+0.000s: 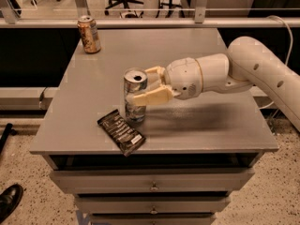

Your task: Move redbull can near rxbar chocolate

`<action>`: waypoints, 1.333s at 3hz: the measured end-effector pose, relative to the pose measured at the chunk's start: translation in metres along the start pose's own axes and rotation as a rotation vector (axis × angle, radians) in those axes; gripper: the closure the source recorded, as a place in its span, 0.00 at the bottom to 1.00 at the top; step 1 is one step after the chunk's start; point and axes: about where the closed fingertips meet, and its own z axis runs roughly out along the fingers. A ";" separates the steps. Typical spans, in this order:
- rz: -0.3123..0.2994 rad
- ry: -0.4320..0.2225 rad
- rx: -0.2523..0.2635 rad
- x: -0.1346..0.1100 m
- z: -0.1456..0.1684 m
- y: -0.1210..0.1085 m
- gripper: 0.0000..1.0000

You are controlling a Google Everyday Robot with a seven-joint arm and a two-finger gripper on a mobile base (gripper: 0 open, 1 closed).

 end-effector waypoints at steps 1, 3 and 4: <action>-0.010 -0.001 -0.008 -0.002 0.000 -0.002 0.53; -0.003 -0.006 -0.012 0.002 -0.002 -0.007 0.07; -0.003 -0.007 -0.013 0.003 -0.002 -0.008 0.00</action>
Offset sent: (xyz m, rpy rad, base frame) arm 0.0109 -0.0059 -0.0041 0.0075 0.0033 0.0043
